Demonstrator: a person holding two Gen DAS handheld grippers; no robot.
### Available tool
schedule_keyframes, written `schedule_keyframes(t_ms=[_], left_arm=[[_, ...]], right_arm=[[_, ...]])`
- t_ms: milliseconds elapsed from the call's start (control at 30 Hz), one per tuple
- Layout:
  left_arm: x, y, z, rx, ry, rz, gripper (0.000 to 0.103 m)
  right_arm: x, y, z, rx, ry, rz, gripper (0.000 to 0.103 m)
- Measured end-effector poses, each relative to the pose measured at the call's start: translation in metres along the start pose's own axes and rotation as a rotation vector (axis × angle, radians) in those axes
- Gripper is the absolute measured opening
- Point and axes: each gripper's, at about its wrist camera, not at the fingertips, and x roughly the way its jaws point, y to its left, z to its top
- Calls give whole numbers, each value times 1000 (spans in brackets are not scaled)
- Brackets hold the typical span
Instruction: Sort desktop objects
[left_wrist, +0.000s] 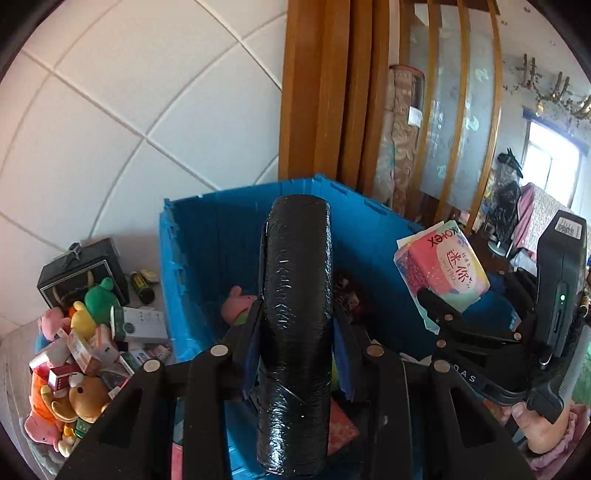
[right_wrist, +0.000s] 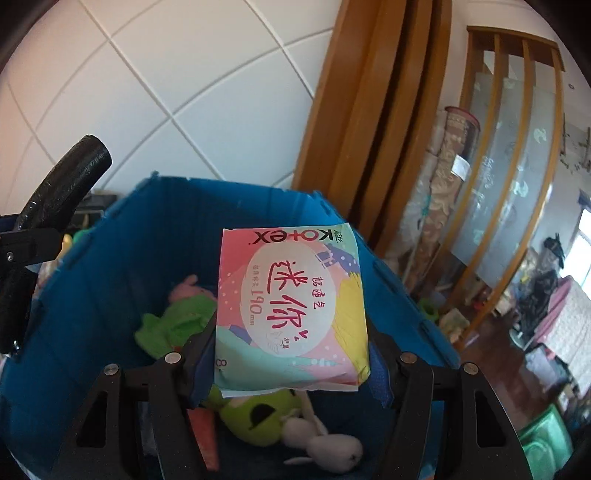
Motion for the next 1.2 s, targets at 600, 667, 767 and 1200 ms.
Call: schedule_keyframes(t_ms=[600,667,767,1200], left_arm=[[64,-46,-22,35,254,66,62],[62,-45,-22,24,246,50,66],[64,-49,-24,53,252,48,66],[51,-46,-23,41,185,25,66]], right_arm=[[47,-37,-27,32,137,-80,66],[49,-38,-26,32,144,-79,66],[51,-39,-26,34,154,-79,67],[50,-36,-25,31,146,-173,86]])
